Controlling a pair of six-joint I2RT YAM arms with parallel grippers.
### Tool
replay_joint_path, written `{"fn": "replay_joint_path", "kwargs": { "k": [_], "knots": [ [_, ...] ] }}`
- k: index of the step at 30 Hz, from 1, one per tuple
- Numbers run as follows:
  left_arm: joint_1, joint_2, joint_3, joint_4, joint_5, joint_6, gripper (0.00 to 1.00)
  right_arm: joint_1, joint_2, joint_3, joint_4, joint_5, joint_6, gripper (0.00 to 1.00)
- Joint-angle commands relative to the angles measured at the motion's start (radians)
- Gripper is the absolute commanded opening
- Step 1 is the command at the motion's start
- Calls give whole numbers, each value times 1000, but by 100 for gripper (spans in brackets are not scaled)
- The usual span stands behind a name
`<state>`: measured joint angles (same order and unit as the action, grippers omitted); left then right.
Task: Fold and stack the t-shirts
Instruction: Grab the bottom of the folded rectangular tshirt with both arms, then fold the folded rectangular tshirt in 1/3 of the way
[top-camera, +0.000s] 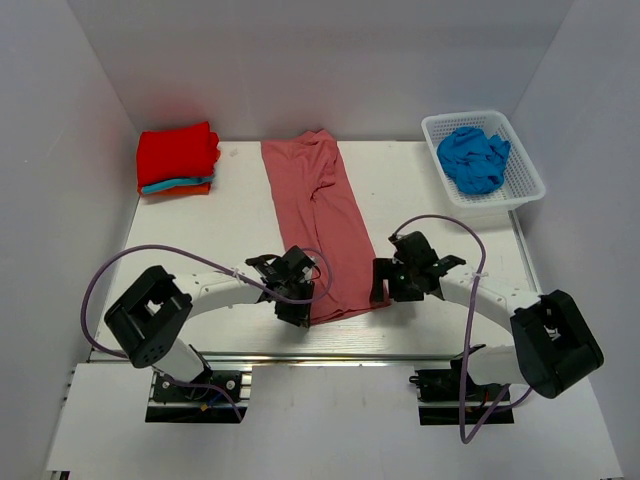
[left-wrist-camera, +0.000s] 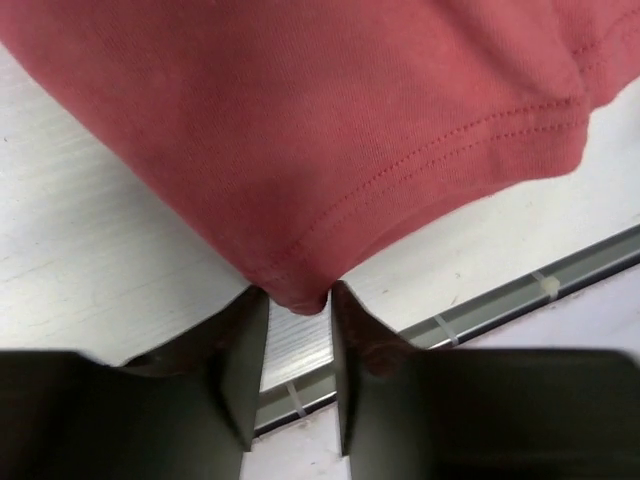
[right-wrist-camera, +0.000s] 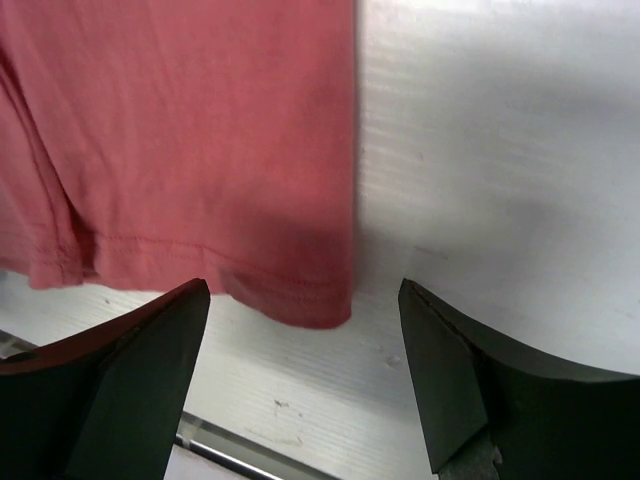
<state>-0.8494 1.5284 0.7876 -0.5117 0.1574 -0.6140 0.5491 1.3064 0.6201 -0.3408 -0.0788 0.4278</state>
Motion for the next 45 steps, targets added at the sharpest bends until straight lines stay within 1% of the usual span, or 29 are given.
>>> {"fn": "replay_joint_path", "kwargs": {
  "k": [1,2,3,5,6,8,9,11,12,15,18,21,24,27,28,29,30,33,36,38,39,41,45],
  "knots": [
    [-7,39,-15,-1,-68,17,38,-5,31,-34,82,-1,32,82],
    [-7,39,-14,-1,-68,17,35,-2,33,-42,92,-3,32,82],
    [-7,50,-14,-1,-68,17,33,-3,34,-45,103,5,37,76],
    [-7,50,-14,9,-68,17,28,-5,36,-43,102,2,34,62],
    [-7,50,-14,9,-77,17,21,-2,36,-40,95,4,34,52],
    [-7,50,-14,9,-78,17,9,-5,33,-40,92,5,38,44],
    [-7,50,-5,9,-87,17,0,-2,25,-43,91,10,40,28],
    [-7,39,4,19,-76,17,0,-2,21,-43,100,13,43,7],
    [-7,26,15,10,-65,17,0,0,7,-43,97,8,46,0],
    [-7,-5,39,-30,-65,30,0,0,-37,-31,88,-13,23,0],
    [-7,-71,39,-30,-36,49,0,-1,-81,7,60,-21,3,0],
    [18,-93,39,-7,-2,49,0,-3,-101,42,57,-12,2,0],
    [29,-71,103,-7,-12,49,0,-3,-59,114,45,-24,-6,0],
    [39,-25,177,-19,-22,63,0,-5,26,187,33,-16,-12,0],
    [62,-16,194,-30,-22,74,0,-5,40,205,25,-7,-11,0],
    [72,-1,225,-40,-72,74,0,-5,71,226,5,5,-9,0],
    [82,-1,239,-51,-88,65,0,-5,103,298,-16,72,-3,0],
    [134,24,285,-51,-101,65,0,-15,171,398,-44,144,12,0],
    [187,24,328,-51,-145,74,0,-17,243,490,-62,140,-6,0],
    [229,24,340,-33,-145,88,0,-20,289,553,-75,154,-12,0],
    [243,24,361,-24,-156,88,0,-24,318,619,-87,160,-14,0],
    [282,48,387,-7,-156,102,0,-32,359,665,-89,166,-27,0],
    [344,137,485,-7,-174,134,0,-40,453,824,-136,198,-63,0]
  ]
}}
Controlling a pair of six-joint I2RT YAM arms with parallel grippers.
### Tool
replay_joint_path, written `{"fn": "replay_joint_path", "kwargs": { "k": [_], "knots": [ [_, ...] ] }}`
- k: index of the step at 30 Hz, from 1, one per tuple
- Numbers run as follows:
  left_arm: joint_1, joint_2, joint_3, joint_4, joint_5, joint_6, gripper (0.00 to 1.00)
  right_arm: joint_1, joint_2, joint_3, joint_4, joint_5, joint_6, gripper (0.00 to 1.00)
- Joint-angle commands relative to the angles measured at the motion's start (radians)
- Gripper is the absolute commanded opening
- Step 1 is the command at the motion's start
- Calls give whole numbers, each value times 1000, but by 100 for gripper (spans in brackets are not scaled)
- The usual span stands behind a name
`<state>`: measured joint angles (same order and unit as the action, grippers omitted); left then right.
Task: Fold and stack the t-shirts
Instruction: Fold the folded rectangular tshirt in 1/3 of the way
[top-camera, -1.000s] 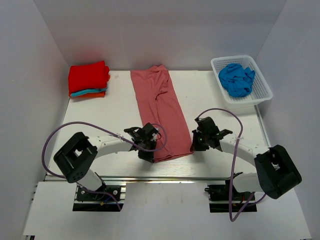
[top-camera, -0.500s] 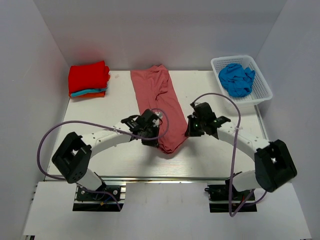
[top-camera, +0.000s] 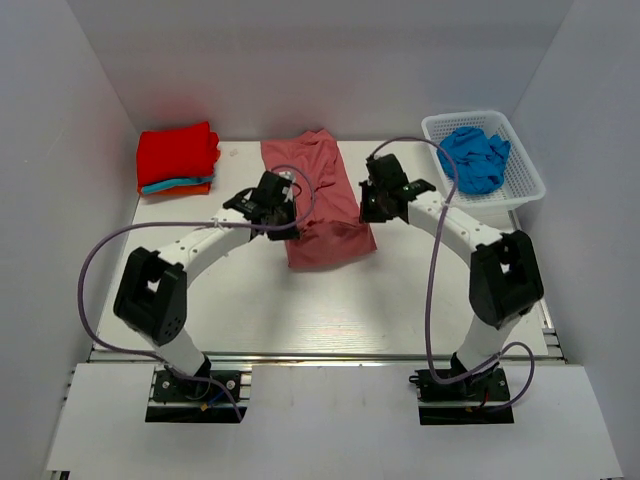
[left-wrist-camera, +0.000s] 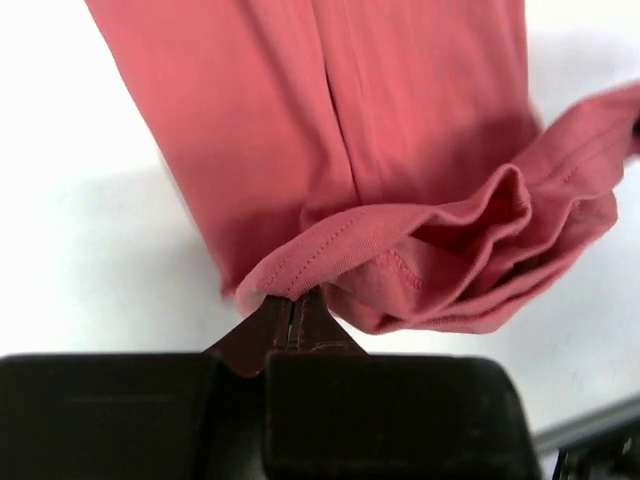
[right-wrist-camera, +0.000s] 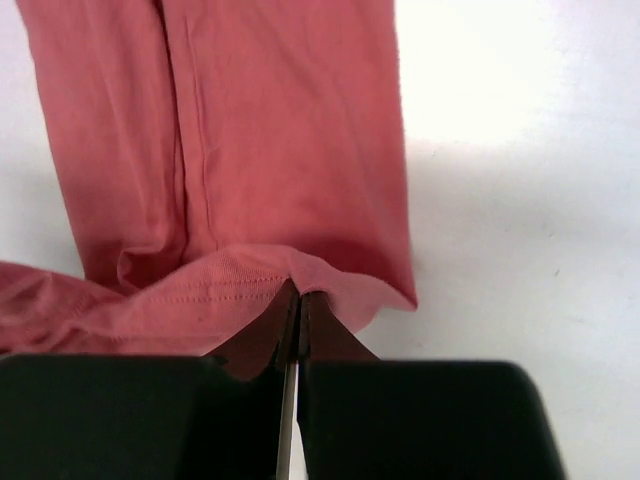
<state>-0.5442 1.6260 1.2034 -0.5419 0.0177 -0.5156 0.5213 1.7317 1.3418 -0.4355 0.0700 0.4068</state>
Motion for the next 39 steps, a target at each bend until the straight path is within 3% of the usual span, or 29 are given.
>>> {"fn": "replay_joint_path", "kwargs": {
  "k": [1,15,23,39],
  "knots": [
    [52,54,96,34,-21,45,0,-20,78,153,-72,63,-49,0],
    [194,205,281,83,65,101,0,-66,359,557,-104,-39,-135,0],
    [236,304,366,102,91,129,0,-96,446,637,-36,-59,-161,0],
    [286,491,475,142,88,146,0,-145,598,685,179,-285,-183,0]
  ]
}}
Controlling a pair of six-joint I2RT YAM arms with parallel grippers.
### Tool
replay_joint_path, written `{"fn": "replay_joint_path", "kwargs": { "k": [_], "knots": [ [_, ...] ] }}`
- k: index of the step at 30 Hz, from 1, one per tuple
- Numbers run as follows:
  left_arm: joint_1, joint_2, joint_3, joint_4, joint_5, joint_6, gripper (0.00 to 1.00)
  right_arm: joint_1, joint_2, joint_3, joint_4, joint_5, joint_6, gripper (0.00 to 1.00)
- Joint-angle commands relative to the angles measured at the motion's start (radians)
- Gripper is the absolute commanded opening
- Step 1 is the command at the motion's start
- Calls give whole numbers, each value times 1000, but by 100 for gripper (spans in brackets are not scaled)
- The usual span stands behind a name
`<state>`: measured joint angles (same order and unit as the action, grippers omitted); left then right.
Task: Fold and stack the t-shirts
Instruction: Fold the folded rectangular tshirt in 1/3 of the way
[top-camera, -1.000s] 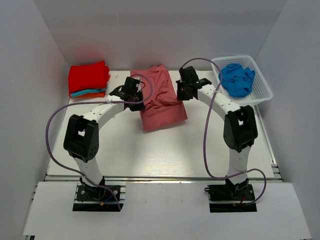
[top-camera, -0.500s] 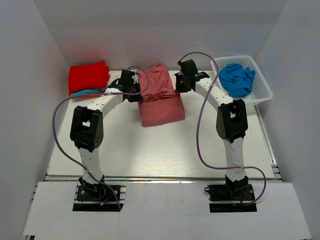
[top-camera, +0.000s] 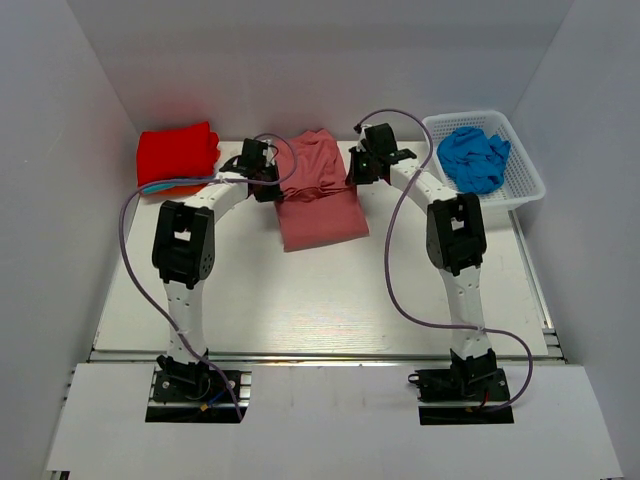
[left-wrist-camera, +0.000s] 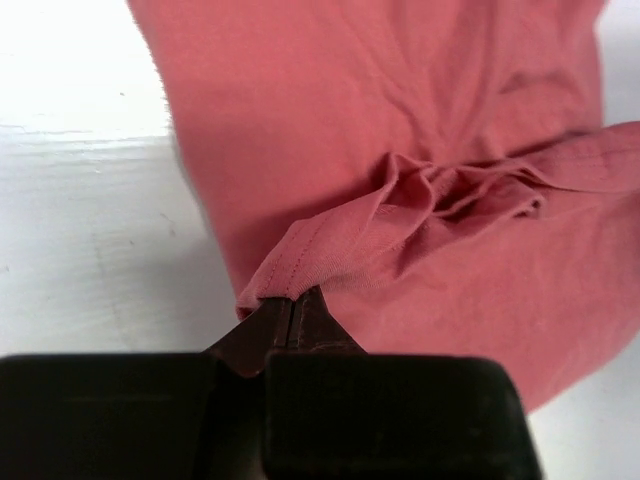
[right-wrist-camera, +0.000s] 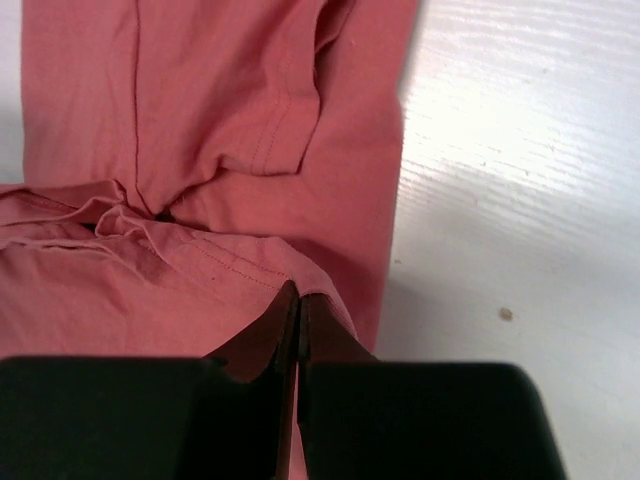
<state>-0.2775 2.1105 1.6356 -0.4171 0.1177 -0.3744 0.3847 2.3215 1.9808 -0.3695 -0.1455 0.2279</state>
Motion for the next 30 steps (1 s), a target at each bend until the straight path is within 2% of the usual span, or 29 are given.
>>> {"fn": "replay_joint_path", "kwargs": {
  "k": [1,2,3,4,5,7,8,9,10,11,15,20,22,23,26,30],
  "knots": [
    [20,6,43,17,-12,5,0,-13,15,46,136,-69,11,2],
    [29,6,43,27,-32,-6,0,-18,30,43,161,-87,28,9],
    [29,15,43,28,-32,-6,9,-21,39,43,168,-92,28,15],
    [29,16,52,43,-32,-6,25,-24,39,41,190,-101,48,24],
    [29,16,52,43,-55,-15,32,-29,51,47,202,-108,51,42],
    [38,16,85,31,-55,-15,60,-36,55,55,234,-121,74,60],
    [38,16,96,11,-67,-15,76,-46,53,58,242,-134,83,79],
    [47,16,105,2,-67,-15,80,-47,47,68,242,-141,87,84],
    [47,16,105,1,-67,-15,94,-47,38,67,244,-160,83,90],
    [47,-3,105,1,-67,-15,100,-49,32,67,242,-163,79,90],
    [47,-66,70,11,-41,-3,100,-52,-55,-2,198,-155,54,90],
    [9,-112,-11,72,121,72,100,-46,-161,-166,195,-154,30,90],
    [9,-112,-43,135,259,72,100,-40,-206,-235,220,-222,25,90],
    [9,-97,-43,144,278,72,100,-37,-215,-246,228,-268,25,90],
    [9,-37,7,97,278,72,100,-33,-194,-254,242,-403,36,90],
    [9,13,46,70,292,72,100,-33,-134,-209,250,-476,54,90]
  ]
}}
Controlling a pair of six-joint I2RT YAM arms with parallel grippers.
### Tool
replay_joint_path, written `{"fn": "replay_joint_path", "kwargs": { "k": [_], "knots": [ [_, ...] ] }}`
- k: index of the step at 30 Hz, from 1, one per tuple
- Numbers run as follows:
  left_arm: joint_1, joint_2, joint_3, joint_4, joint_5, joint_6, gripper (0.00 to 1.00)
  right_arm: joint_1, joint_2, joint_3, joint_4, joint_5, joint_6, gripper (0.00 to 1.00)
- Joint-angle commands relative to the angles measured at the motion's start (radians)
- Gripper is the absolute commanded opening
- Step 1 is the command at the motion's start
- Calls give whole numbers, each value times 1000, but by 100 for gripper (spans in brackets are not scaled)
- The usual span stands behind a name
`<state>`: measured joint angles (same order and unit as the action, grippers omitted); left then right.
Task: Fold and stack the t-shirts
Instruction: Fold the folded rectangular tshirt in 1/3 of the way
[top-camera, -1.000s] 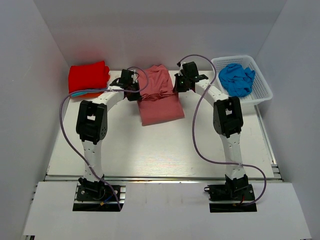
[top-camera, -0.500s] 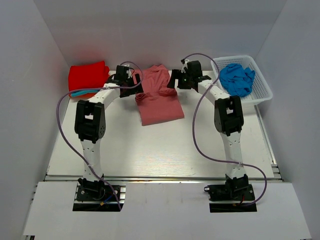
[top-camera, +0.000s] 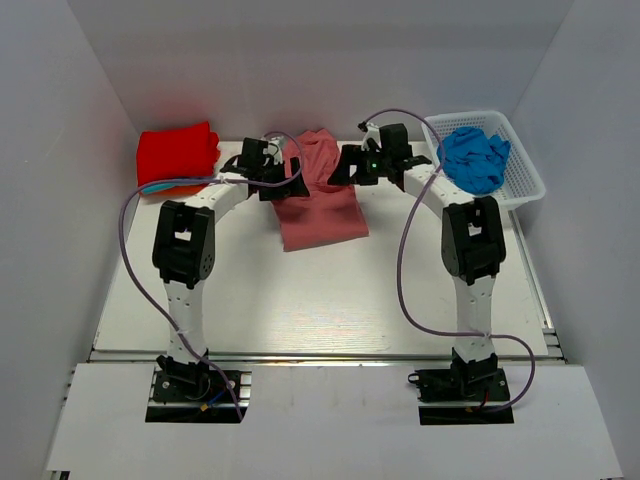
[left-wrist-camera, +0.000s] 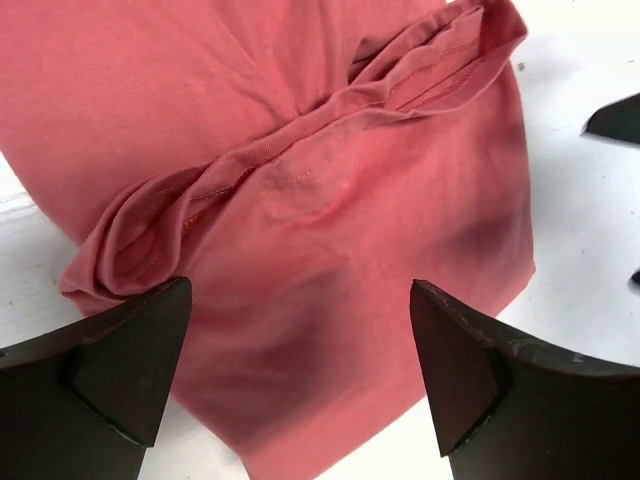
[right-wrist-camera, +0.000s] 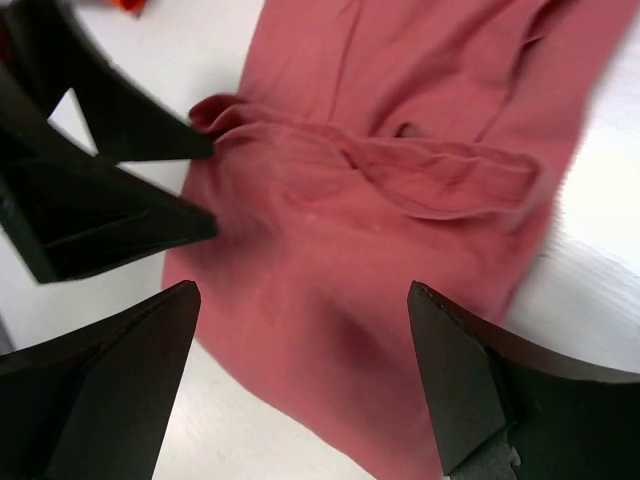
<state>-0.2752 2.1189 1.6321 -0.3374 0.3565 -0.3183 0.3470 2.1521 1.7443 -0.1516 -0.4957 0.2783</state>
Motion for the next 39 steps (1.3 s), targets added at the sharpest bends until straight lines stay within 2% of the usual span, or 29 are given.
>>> {"fn": "replay_joint_path", "kwargs": {
  "k": [1,10,16,21,24,28,30,31,34,39],
  "knots": [
    [7,16,49,-9,53,16,100,6,55,35,34,-136,7,90],
    [27,111,118,37,27,16,100,3,169,153,-3,-113,9,90],
    [36,191,260,46,-23,7,100,3,225,187,-35,-67,9,90],
    [36,245,344,-8,-44,7,100,3,216,207,-74,-35,-22,90],
    [36,218,353,-20,-44,7,100,1,186,205,-83,-1,-40,90],
    [36,69,266,-49,-54,48,100,-2,114,170,-94,25,-59,90],
    [16,-78,189,-40,-121,68,100,-6,63,135,-80,32,-77,90],
    [16,-129,101,-22,-170,82,100,-6,-2,83,-44,42,-74,90],
    [5,-296,-72,3,-142,70,100,-13,-111,-99,49,65,-44,90],
    [-4,-447,-318,3,-117,44,100,-11,-234,-282,60,89,-25,90]
  ]
}}
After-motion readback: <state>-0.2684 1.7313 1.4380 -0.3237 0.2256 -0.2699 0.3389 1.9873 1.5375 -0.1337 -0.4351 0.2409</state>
